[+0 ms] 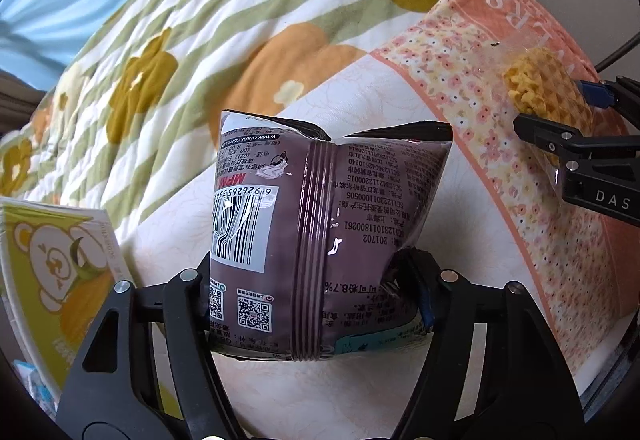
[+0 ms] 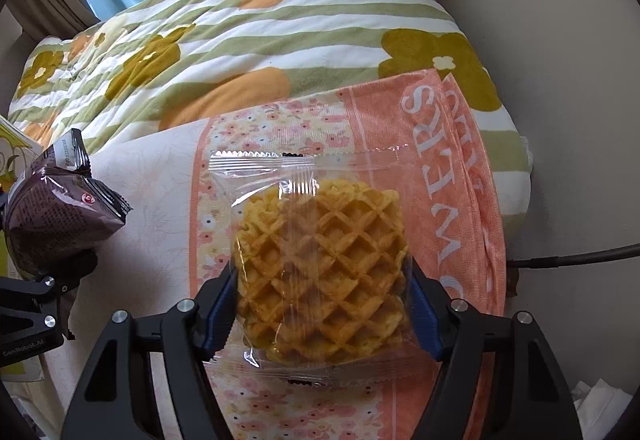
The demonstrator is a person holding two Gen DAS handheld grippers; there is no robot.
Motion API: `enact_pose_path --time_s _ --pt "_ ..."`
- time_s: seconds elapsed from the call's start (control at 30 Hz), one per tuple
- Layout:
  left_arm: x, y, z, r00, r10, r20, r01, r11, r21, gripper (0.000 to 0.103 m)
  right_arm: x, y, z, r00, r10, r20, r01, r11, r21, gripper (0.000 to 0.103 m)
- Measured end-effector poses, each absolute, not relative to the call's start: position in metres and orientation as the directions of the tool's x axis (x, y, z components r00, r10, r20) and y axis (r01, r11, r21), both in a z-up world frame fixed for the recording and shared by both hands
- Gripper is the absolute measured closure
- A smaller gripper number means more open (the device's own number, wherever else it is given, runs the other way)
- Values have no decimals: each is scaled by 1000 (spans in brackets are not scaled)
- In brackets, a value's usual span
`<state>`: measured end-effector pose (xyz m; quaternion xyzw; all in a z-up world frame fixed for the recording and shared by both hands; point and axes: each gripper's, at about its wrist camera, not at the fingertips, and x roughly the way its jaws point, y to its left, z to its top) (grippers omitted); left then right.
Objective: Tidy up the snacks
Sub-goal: 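Carry the brown bag and waffle packet over the yellow box and release them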
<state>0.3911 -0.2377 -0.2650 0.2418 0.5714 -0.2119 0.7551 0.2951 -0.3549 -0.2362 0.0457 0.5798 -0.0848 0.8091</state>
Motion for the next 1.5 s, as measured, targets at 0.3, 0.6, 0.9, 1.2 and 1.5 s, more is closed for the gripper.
enact_pose_path --time_s 0.3,0.6,0.9,1.2,1.5 --pt "370 -229 -201 367 -103 -924 531 839 118 40 280 -342 -182 420 -60 -906 146 989 2 34" --pt "335 -168 -117 475 -146 -868 342 939 30 40 265 -306 -110 541 16 -841 -20 1000 7 34" --pt "298 -58 -63 578 -33 -815 95 995 26 40 272 -222 -67 580 210 -787 -262 963 64 34" --pt "290 54 -53 597 14 -802 1 1000 18 40 267 -116 -54 559 328 -762 -400 911 99 34" --pt "328 142 -85 535 -48 -844 68 998 -14 40 270 -28 -72 526 317 -789 -353 926 137 34"
